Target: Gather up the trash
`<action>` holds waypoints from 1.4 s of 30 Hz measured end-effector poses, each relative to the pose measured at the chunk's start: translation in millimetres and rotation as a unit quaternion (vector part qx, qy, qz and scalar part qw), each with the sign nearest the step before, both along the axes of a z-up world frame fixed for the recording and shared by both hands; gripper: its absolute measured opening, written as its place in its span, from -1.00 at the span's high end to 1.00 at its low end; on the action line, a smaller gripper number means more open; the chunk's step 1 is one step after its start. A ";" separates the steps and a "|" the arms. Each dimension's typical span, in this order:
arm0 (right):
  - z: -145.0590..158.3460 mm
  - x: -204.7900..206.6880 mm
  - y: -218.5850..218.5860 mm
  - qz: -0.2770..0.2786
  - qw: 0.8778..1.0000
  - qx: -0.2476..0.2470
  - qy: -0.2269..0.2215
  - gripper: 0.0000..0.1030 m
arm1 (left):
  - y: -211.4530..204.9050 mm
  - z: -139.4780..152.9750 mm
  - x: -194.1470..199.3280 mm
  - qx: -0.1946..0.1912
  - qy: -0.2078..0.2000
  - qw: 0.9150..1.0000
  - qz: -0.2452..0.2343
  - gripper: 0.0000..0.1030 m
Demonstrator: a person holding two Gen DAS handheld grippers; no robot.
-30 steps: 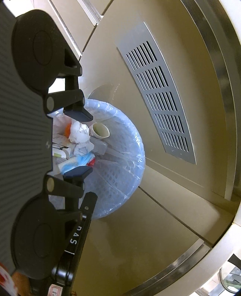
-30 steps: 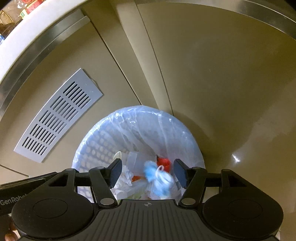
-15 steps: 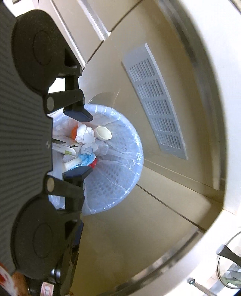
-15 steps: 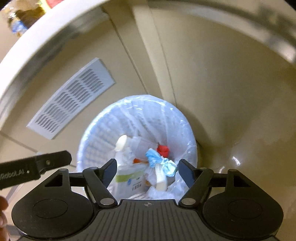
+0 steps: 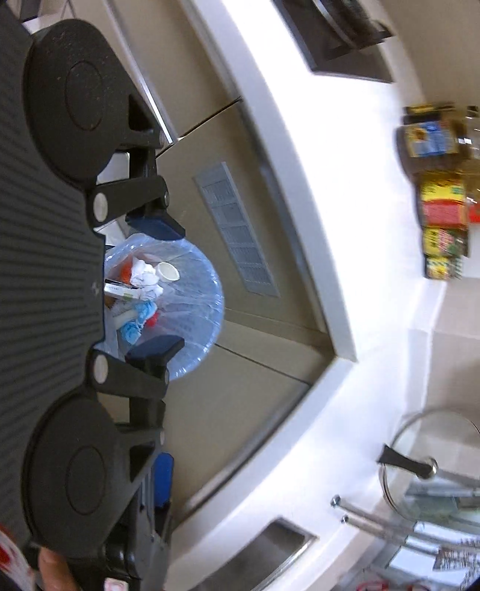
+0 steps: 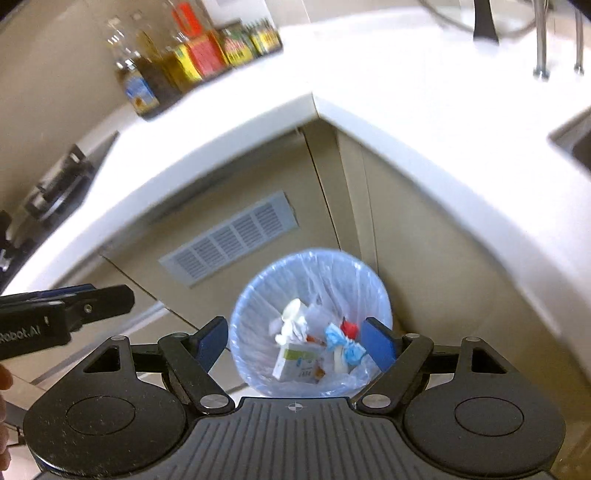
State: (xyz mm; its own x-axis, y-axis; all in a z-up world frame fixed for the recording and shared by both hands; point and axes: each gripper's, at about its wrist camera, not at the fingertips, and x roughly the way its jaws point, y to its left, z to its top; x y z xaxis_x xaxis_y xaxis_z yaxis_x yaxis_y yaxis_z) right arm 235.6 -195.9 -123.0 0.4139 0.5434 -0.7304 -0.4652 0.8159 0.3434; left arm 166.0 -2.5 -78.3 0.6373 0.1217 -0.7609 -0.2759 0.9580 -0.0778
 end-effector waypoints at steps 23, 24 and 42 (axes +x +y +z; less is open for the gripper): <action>105.3 -175.8 0.1 -0.140 0.989 0.014 -0.046 -0.54 | 19.4 83.3 -141.0 0.032 -0.049 0.991 -0.121 -0.22; 107.2 -183.6 1.6 -0.140 0.989 0.014 -0.050 -0.54 | 19.7 84.0 -147.1 0.031 -0.051 0.990 -0.128 -0.22; 115.2 -240.9 13.3 -0.149 0.986 -0.006 -0.069 -0.54 | 15.6 85.4 -188.9 0.028 -0.058 0.984 -0.164 -0.28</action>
